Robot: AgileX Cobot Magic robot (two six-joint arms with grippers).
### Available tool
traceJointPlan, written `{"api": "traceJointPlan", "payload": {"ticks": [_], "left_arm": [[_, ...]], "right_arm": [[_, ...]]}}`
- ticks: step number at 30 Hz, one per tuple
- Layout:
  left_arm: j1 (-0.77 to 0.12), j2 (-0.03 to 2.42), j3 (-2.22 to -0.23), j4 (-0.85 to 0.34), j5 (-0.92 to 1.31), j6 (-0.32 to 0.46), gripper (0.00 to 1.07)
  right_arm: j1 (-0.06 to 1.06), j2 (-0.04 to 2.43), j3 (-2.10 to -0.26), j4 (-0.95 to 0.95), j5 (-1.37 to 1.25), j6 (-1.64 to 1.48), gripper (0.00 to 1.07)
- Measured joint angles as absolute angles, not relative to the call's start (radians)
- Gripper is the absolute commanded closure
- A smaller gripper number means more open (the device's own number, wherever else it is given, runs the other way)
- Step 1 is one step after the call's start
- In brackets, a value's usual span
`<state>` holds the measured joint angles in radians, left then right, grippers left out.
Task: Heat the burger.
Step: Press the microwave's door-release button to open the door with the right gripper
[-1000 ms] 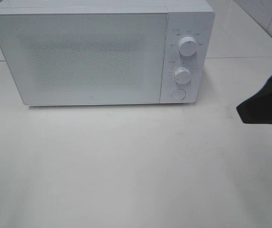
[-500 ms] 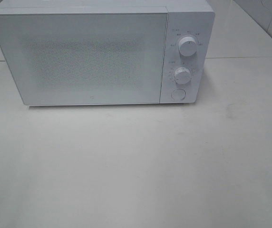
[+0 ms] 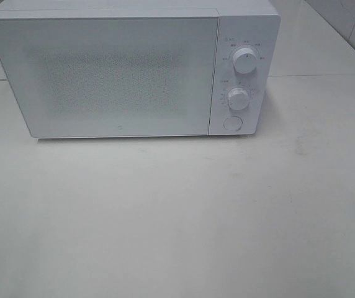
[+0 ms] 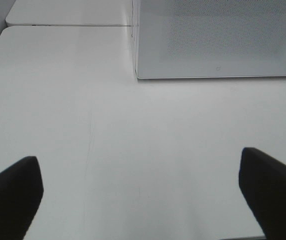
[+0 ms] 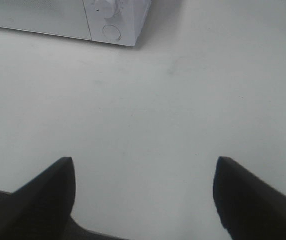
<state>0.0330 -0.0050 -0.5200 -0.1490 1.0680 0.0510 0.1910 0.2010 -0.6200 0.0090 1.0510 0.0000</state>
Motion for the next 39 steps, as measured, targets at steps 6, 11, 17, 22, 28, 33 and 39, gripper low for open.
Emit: {"api": "traceJointPlan", "payload": {"ticks": [6, 11, 17, 22, 28, 33, 39], "left_arm": [[0.033, -0.005, -0.520, -0.149, 1.068, 0.051, 0.07], [0.033, -0.005, -0.520, -0.149, 1.068, 0.051, 0.07], [0.033, -0.005, -0.520, -0.149, 1.068, 0.051, 0.07], [0.033, -0.005, -0.520, -0.149, 1.068, 0.051, 0.07], [0.033, -0.005, -0.520, -0.148, 1.068, 0.051, 0.07], [0.033, -0.005, -0.520, -0.148, 1.068, 0.051, 0.07], [0.033, -0.005, -0.520, -0.148, 1.068, 0.051, 0.07]], "right_arm": [[0.147, 0.075, -0.572, 0.009, 1.092, 0.007, 0.31], [0.137, 0.013, -0.541, 0.009, 1.096, 0.015, 0.31], [0.134, -0.004, -0.535, 0.009, 1.068, 0.019, 0.32], [0.134, -0.004, -0.504, 0.009, 1.020, 0.021, 0.32], [0.134, -0.004, -0.500, 0.009, 1.010, 0.021, 0.32], [0.134, -0.004, -0.500, 0.009, 1.009, 0.021, 0.32], [0.134, -0.004, -0.500, 0.009, 1.008, 0.021, 0.32]]}}
